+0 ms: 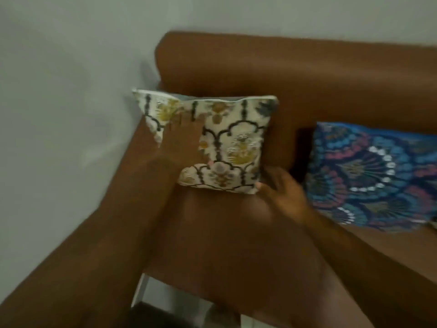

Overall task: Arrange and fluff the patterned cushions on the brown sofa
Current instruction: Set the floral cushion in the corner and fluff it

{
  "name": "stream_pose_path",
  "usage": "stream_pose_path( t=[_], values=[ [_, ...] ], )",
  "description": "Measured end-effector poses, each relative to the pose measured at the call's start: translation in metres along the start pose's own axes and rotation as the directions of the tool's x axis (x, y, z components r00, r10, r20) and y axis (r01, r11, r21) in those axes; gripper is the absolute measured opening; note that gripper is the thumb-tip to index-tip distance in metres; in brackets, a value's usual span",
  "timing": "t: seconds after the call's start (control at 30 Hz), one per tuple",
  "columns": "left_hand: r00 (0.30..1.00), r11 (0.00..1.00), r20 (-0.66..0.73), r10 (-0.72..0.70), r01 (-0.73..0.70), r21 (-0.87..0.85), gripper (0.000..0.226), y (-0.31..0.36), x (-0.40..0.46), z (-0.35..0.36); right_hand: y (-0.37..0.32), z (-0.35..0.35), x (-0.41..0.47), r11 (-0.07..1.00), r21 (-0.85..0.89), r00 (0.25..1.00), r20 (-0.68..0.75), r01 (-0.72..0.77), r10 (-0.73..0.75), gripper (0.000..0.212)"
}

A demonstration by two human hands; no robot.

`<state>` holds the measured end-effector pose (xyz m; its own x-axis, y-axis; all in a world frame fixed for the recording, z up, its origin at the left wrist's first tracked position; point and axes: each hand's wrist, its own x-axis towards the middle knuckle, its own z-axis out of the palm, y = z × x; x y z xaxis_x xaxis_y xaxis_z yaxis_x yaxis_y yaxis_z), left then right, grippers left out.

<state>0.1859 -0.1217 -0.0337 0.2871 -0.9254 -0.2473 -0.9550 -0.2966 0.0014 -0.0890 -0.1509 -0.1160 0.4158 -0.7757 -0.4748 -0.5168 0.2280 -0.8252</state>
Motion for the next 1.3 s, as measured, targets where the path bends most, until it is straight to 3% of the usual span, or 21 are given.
stream_pose_path(
  t=[0.13, 0.23, 0.3, 0.4, 0.47, 0.53, 0.6, 0.67, 0.73, 0.9, 1.0, 1.07, 1.2, 1.3],
  values=[
    [0.993, 0.980, 0.073, 0.098, -0.109, 0.167, 0.137, -0.064, 0.040, -0.005, -0.005, 0.045, 0.058, 0.994, -0.101, 0.999, 0.005, 0.047, -0.047, 0.099],
    [0.985, 0.939, 0.086, 0.148, -0.168, 0.299, 0.145, -0.091, 0.069, -0.002, 0.004, 0.085, 0.089, 0.992, 0.020, 0.992, -0.035, 0.125, -0.124, 0.076],
    [0.979, 0.922, 0.086, 0.184, -0.203, 0.329, 0.137, -0.096, 0.075, 0.005, 0.012, 0.105, 0.104, 0.984, 0.103, 0.980, -0.153, 0.144, -0.127, 0.068],
    [0.986, 0.965, -0.035, 0.163, -0.152, 0.213, 0.108, -0.103, 0.080, 0.022, 0.008, 0.115, 0.112, 0.983, 0.127, 0.970, -0.222, 0.132, -0.101, 0.068],
    [0.983, 0.998, -0.184, 0.020, -0.008, 0.066, 0.094, -0.111, 0.072, 0.028, -0.016, 0.105, 0.109, 0.988, -0.003, 0.960, -0.237, 0.152, -0.148, 0.060],
    [0.967, 0.982, -0.219, -0.129, 0.094, -0.162, 0.109, -0.131, 0.055, 0.039, -0.042, 0.087, 0.115, 0.943, -0.182, 0.907, -0.274, 0.278, -0.320, 0.066],
    [0.957, 0.929, -0.180, -0.227, 0.157, -0.334, 0.131, -0.157, 0.039, 0.054, -0.067, 0.070, 0.134, 0.862, -0.388, 0.883, -0.197, 0.328, -0.425, 0.080],
    [0.961, 0.904, -0.101, -0.258, 0.203, -0.375, 0.141, -0.180, 0.037, 0.073, -0.080, 0.065, 0.156, 0.760, -0.585, 0.907, -0.096, 0.281, -0.409, 0.093],
    [0.963, 0.901, -0.037, -0.268, 0.237, -0.363, 0.145, -0.196, 0.047, 0.081, -0.082, 0.073, 0.169, 0.683, -0.678, 0.910, -0.051, 0.271, -0.411, 0.104],
    [0.976, 0.917, -0.023, -0.217, 0.196, -0.347, 0.158, -0.201, 0.056, 0.075, -0.087, 0.076, 0.154, 0.726, -0.619, 0.836, -0.197, 0.299, -0.512, 0.111],
    [0.973, 0.915, -0.117, -0.200, 0.143, -0.377, 0.158, -0.190, 0.044, 0.064, -0.100, 0.091, 0.131, 0.750, -0.548, 0.740, -0.315, 0.369, -0.594, 0.104],
    [0.970, 0.912, -0.169, -0.175, 0.095, -0.398, 0.154, -0.178, 0.040, 0.061, -0.110, 0.108, 0.128, 0.769, -0.506, 0.738, -0.327, 0.391, -0.590, 0.103],
    [0.967, 0.823, -0.044, -0.252, 0.191, -0.535, 0.144, -0.167, 0.043, 0.057, -0.128, 0.126, 0.138, 0.812, -0.473, 0.773, -0.349, 0.343, -0.530, 0.098],
    [0.958, 0.751, 0.009, -0.287, 0.231, -0.619, 0.141, -0.169, 0.037, 0.065, -0.132, 0.120, 0.141, 0.774, -0.509, 0.724, -0.360, 0.376, -0.588, 0.089]
  ],
)
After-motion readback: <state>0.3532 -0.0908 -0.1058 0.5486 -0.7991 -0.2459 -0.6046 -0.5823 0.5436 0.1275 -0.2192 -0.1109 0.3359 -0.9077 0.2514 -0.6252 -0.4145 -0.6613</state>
